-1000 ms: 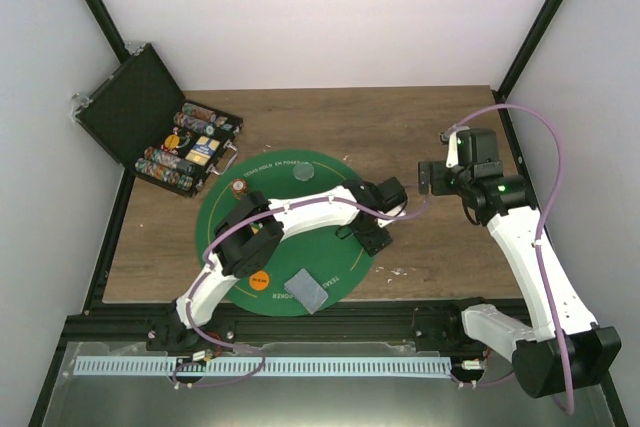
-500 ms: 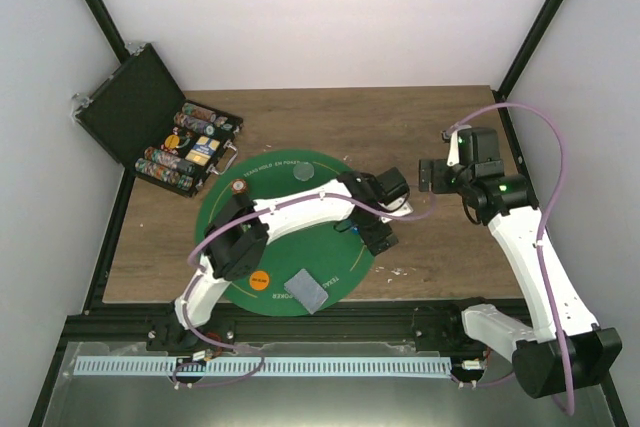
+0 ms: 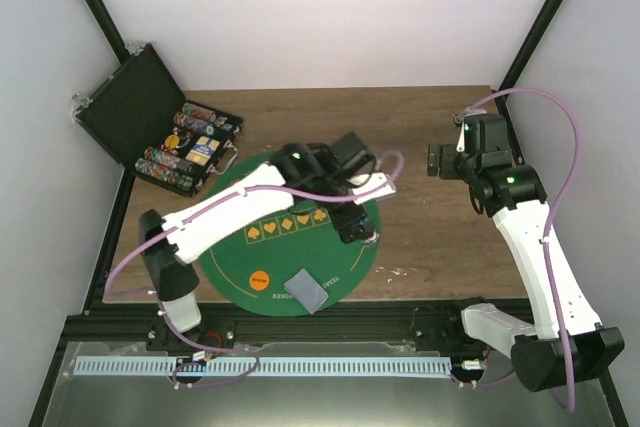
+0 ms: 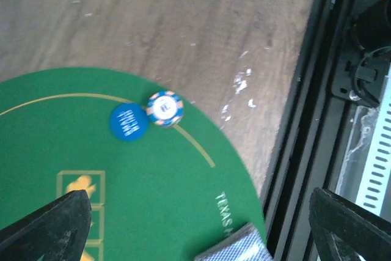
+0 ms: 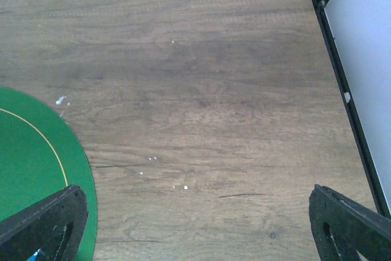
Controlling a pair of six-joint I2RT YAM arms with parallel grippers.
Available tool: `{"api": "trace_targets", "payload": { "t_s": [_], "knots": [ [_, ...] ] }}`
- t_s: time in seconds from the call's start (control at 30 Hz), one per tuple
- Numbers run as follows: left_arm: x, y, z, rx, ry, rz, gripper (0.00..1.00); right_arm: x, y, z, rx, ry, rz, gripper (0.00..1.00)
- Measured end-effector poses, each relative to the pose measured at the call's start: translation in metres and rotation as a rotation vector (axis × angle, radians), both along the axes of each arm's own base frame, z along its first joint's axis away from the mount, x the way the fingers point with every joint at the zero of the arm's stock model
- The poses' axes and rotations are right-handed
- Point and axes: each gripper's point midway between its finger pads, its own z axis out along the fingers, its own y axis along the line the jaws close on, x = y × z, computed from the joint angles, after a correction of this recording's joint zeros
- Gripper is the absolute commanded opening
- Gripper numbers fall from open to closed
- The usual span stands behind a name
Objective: Distribute texas hold em gaming equipment
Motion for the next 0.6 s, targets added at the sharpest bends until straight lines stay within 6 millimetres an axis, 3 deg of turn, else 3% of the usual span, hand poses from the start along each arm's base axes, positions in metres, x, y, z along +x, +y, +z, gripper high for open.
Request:
{"api": "trace_targets", "payload": {
  "t_s": [0.1, 0.2, 0.37, 0.4, 0.43, 0.5, 0.6],
  "knots": [
    [0.016, 0.031, 0.023, -0.016, -0.019, 0.044, 1.0, 0.001, 0.004, 0.006, 0.014, -0.018, 0.023, 1.0],
    [0.057, 0.084, 0.024, 0.022, -0.027, 0.174, 1.0, 0.0, 0.008, 0.005, 0.019, -0.015, 0.051, 1.0],
    [0.13, 0.199, -0.011, 0.168, 0.004, 0.453, 1.0, -0.002, 0.013, -0.01, 0.021, 0.019, 0.082, 1.0],
    [0.134, 0.205, -0.017, 0.185, 0.011, 0.461, 1.0, -0.003, 0.013, -0.014, 0.022, 0.028, 0.088, 1.0],
    [0.147, 0.231, -0.023, 0.199, 0.024, 0.526, 1.0, -0.003, 0.014, -0.018, 0.022, 0.037, 0.093, 1.0],
    [0.163, 0.26, -0.036, 0.222, 0.038, 0.593, 1.0, -0.005, 0.016, -0.022, 0.025, 0.049, 0.103, 1.0],
    [0.176, 0.287, -0.061, 0.259, 0.051, 0.644, 0.99, -0.004, 0.017, -0.022, 0.026, 0.045, 0.111, 1.0]
  ]
}}
